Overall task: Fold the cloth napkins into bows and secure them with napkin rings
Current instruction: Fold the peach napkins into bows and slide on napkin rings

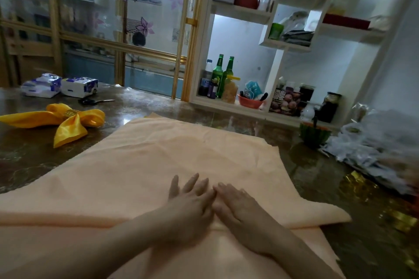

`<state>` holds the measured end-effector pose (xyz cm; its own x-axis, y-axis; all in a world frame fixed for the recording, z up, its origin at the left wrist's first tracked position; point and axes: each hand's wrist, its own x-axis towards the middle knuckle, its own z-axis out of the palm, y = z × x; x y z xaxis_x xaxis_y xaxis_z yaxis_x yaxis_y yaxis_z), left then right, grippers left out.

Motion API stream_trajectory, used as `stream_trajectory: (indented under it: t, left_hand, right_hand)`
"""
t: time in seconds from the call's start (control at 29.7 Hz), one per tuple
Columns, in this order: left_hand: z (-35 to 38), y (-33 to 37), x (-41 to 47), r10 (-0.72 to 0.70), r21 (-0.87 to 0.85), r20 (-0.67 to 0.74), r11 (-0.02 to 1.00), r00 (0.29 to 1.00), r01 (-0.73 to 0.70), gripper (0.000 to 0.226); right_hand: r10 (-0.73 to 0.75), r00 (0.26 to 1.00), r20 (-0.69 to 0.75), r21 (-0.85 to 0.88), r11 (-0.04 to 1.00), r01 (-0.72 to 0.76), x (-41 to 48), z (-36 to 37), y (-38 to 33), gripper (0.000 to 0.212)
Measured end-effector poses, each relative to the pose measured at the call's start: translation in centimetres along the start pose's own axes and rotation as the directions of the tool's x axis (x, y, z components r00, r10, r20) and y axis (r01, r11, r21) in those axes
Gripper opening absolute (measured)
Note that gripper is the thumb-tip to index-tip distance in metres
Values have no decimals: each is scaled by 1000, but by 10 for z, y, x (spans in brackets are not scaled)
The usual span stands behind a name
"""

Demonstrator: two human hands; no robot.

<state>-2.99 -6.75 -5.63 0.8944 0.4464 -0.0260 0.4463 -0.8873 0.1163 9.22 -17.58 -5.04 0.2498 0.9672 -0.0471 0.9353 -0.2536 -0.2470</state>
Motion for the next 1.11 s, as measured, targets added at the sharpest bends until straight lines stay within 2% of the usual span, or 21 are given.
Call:
stream_trajectory:
  t: [0.07,0.27,0.44,0.51,0.54,0.57,0.64,0.67,0.71,0.74,0.78,0.84,0.94,0.98,1.04,1.08,1.11]
  left_hand:
    - [11,2,0,-44,8,13,999,999,43,54]
    - [10,6,-2,-80,8,24,997,997,80,65]
    - [10,5,-1,-70,-23,0,997,998,70,64]
    - [10,4,-1,-77,-36,11,996,997,77,65]
    - [9,3,-2,-81,-33,18,996,997,81,65]
    - [6,4,-2,-84,-23,20,996,996,85,65]
    - [5,8,-3,-99,6,20,995,995,99,66]
    - [3,9,-4,-115,29,4,993,993,115,66]
    - [0,11,-5,-130,77,-21,988,991,131,67]
    - [-2,13,-5,-136,131,-47,981,990,141,67]
    - [-6,14,-6,-132,171,-71,975,989,143,66]
    - [-12,5,-15,-159,220,-93,960,983,176,67]
    - [-10,-20,-38,-269,134,-42,953,962,272,60]
    - [-7,-38,-55,-334,94,5,938,942,333,67]
    - [-7,-73,-91,-409,33,44,913,912,408,104]
    - [-5,-94,-108,-455,20,33,891,890,455,103]
    - [-4,-116,-125,-505,5,27,863,863,505,84]
  right_hand:
    - [6,997,72,-54,999,-2,3,1,11,55]
    - [95,989,116,-114,990,-82,-4,-8,45,60]
    - [254,960,114,-122,963,-240,-29,-23,82,71]
    - [315,947,61,-148,941,-304,-36,-29,92,104]
    - [334,942,34,-209,924,-320,-36,-29,93,112]
    - [311,949,-54,-312,898,-311,-36,-32,85,101]
    - [106,944,-311,-429,871,-239,-30,-33,56,63]
    - [34,924,-382,-387,902,-193,-23,-33,35,63]
    - [-11,924,-381,-315,942,-118,-14,-28,15,64]
    - [-38,953,-302,-252,967,-41,-8,-24,-5,62]
    - [-23,983,-183,-192,981,-13,-3,-21,-24,60]
    - [-42,989,-144,-114,993,26,19,-7,-48,56]
    - [-44,990,-131,-101,994,31,30,13,-41,50]
    - [-52,988,-147,-79,996,41,32,18,-41,48]
    - [-46,991,-127,-69,997,37,31,21,-39,47]
    - [-40,993,-113,-62,997,34,30,20,-38,47]
    - [-46,992,-119,-58,998,40,30,19,-40,47]
